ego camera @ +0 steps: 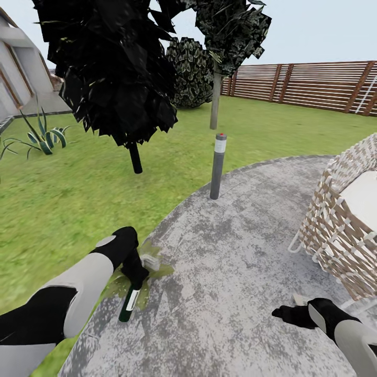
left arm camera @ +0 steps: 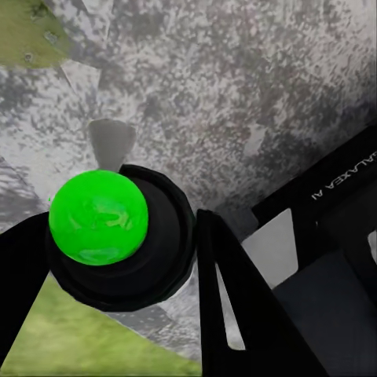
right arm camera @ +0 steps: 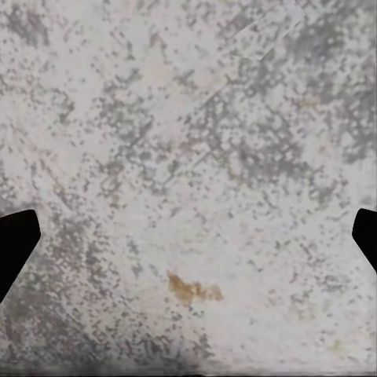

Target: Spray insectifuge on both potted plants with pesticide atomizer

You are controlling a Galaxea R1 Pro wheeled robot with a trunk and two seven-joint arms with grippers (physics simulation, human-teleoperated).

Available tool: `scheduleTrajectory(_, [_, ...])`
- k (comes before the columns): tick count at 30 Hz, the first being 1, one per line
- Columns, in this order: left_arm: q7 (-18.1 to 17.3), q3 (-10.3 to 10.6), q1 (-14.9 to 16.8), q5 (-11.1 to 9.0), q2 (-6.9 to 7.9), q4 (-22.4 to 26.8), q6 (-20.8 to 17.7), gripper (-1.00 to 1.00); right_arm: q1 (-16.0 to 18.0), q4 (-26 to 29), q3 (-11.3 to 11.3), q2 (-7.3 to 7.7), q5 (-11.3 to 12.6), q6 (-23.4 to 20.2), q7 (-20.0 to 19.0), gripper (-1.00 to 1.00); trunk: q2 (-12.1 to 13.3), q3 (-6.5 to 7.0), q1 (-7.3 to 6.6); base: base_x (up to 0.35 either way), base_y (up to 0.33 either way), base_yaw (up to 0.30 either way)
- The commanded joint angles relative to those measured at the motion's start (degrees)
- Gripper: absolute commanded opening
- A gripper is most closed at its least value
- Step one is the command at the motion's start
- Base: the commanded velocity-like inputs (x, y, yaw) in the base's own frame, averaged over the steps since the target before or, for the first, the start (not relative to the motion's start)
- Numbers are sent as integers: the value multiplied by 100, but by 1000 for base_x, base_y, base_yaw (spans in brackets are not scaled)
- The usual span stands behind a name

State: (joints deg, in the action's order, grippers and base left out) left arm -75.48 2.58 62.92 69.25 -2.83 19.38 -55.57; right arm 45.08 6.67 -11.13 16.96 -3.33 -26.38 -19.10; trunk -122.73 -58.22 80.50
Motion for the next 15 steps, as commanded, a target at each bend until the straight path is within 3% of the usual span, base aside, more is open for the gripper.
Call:
scheduleTrajectory(1, [-54, 25, 1, 31, 1, 4, -59, -100, 1, 10, -38, 0, -36, -34, -24, 100, -2, -5, -4, -308, 79, 0])
scheduleTrajectory(10, [-53, 32, 1, 27, 15, 5, -59, -100, 1, 15, -38, 0, -36, -34, -24, 100, -2, -5, -4, -223, 232, 0])
scheduleTrajectory(15, [-46, 32, 1, 27, 27, 19, -53, -100, 1, 17, -38, 0, -26, -34, -24, 100, -2, -5, -4, -99, 280, 0])
